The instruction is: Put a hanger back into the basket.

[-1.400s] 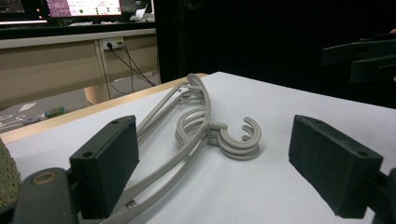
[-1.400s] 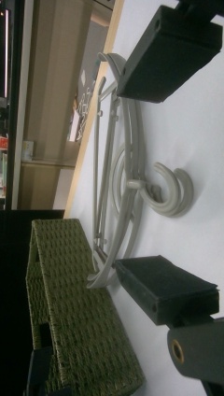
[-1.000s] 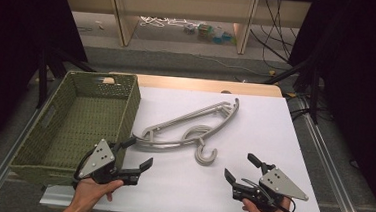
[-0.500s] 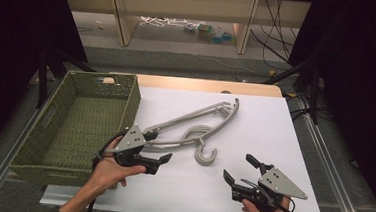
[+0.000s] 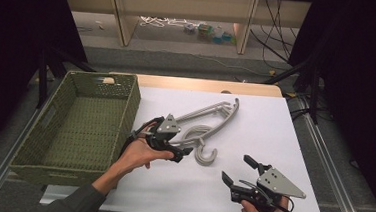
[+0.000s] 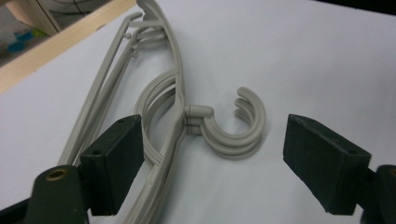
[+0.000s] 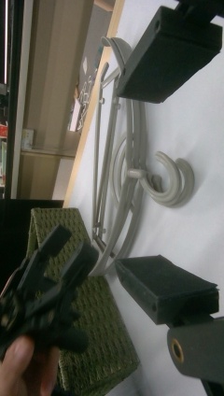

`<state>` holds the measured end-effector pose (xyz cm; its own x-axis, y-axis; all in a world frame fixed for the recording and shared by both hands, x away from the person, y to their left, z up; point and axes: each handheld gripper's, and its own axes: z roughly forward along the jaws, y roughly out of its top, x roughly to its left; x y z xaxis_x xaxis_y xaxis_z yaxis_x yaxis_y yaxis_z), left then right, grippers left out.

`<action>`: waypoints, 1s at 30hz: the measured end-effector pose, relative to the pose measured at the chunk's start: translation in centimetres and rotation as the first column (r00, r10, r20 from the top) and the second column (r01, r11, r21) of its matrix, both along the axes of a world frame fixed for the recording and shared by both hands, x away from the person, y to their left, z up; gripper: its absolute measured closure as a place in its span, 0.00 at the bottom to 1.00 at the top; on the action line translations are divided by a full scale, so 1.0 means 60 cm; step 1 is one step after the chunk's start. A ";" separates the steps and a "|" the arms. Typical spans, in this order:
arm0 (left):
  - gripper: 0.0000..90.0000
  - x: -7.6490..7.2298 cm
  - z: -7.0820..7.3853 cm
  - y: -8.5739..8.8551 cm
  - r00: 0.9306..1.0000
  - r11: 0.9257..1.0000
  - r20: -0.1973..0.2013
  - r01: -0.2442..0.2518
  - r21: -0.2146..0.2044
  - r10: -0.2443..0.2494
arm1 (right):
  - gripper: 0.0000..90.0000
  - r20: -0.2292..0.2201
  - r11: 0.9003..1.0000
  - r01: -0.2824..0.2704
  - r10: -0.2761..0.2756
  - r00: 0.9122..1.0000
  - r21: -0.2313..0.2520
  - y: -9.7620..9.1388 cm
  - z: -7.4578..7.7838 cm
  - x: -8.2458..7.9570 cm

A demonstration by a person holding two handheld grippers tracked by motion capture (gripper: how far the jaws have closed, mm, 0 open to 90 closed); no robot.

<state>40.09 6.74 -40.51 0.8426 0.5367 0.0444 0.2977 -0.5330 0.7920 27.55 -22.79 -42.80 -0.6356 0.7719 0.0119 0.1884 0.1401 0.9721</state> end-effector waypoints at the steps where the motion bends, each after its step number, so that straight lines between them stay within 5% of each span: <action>1: 0.24 0.007 -0.004 -0.003 1.000 1.000 -0.003 -0.011 0.017 0.011 | 0.18 0.005 1.000 -0.004 0.004 1.000 -0.003 0.001 0.000 0.000; 6: 0.26 0.039 -0.031 -0.014 0.998 0.997 -0.066 -0.019 0.081 0.024 | 0.18 -0.004 1.000 -0.009 0.009 1.000 -0.002 0.000 -0.001 0.001; 8: 0.28 0.054 -0.051 -0.019 0.996 0.988 -0.087 -0.017 0.152 0.031 | 0.18 -0.013 1.000 -0.009 0.008 1.000 -0.008 -0.001 -0.003 0.002; 12: 0.29 0.066 -0.065 -0.021 0.993 0.983 -0.117 -0.008 0.186 0.031 | 0.18 -0.013 1.000 -0.008 0.008 1.000 -0.006 -0.001 -0.005 0.005; 18: 0.35 0.072 -0.069 -0.018 0.994 0.978 -0.096 -0.022 0.207 0.043 | 0.18 -0.012 1.000 -0.020 0.020 1.000 -0.012 0.001 -0.004 0.003; 25: 0.46 0.083 -0.081 -0.012 0.995 0.959 -0.087 -0.012 0.283 0.038 | 0.19 -0.019 1.000 -0.023 0.023 1.000 -0.013 0.001 -0.005 0.004; 30: 0.57 0.085 -0.091 -0.020 0.996 0.957 -0.089 0.019 0.288 0.007 | 0.19 -0.017 0.999 -0.032 0.032 0.999 0.001 0.005 -0.007 0.006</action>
<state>45.22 5.56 -45.96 0.8534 0.5068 0.1220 0.3553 -0.7368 0.5753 27.90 -22.51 -43.25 -0.6600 0.7509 0.0235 0.2002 0.1457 0.9689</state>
